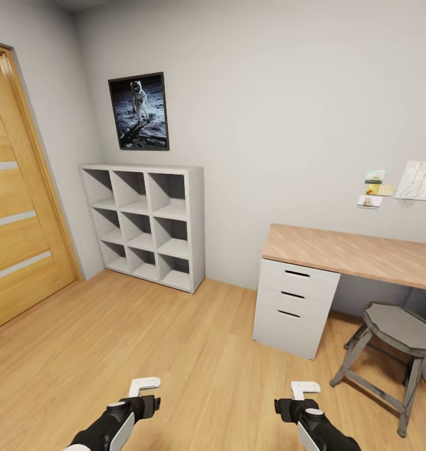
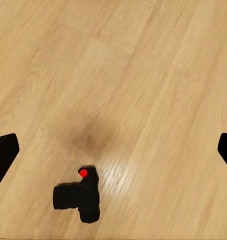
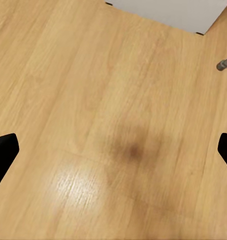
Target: Attach the digital camera to the camera tripod in the bedroom.
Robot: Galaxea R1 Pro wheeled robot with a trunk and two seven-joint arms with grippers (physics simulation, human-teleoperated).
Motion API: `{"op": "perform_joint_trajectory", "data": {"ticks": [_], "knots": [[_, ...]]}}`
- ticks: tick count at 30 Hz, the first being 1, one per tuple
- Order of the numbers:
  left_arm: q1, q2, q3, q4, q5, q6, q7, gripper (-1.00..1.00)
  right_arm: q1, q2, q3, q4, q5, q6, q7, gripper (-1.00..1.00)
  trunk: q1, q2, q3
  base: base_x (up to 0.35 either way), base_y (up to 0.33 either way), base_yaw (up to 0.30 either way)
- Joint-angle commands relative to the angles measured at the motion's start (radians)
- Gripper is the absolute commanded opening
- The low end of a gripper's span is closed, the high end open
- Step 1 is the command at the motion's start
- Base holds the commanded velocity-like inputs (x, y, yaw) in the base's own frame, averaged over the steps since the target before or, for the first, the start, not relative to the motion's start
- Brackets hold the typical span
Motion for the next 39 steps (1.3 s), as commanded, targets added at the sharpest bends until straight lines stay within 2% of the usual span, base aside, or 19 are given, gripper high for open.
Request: {"op": "perform_joint_trajectory", "data": {"ticks": [1, 23, 34, 39], "knots": [[0.000, -0.001, 0.000, -0.003, 0.010, 0.006, 0.008, 1.00, 0.000, 0.001, 0.000, -0.002, 0.000, 0.006, -0.004, 1.00, 0.004, -0.008, -0.004, 0.000, 0.000, 0.000], [0.000, 0.000, 0.000, -0.014, 0.008, 0.005, 0.012, 1.00, 0.000, 0.001, 0.001, -0.003, 0.001, 0.004, -0.005, 1.00, 0.088, -0.162, -0.073, 0.000, 0.000, 0.000], [0.000, 0.005, -0.002, -0.013, 0.009, 0.008, 0.012, 1.00, -0.002, 0.000, 0.004, -0.153, 0.000, -0.004, -0.021, 1.00, 0.130, -0.239, -0.108, 0.000, 0.000, 0.000], [0.000, 0.005, -0.002, -0.013, 0.010, 0.007, 0.012, 1.00, -0.003, 0.001, 0.002, -0.159, -0.002, -0.012, -0.021, 1.00, 0.150, -0.274, -0.123, 0.000, 0.000, 0.000]]}}
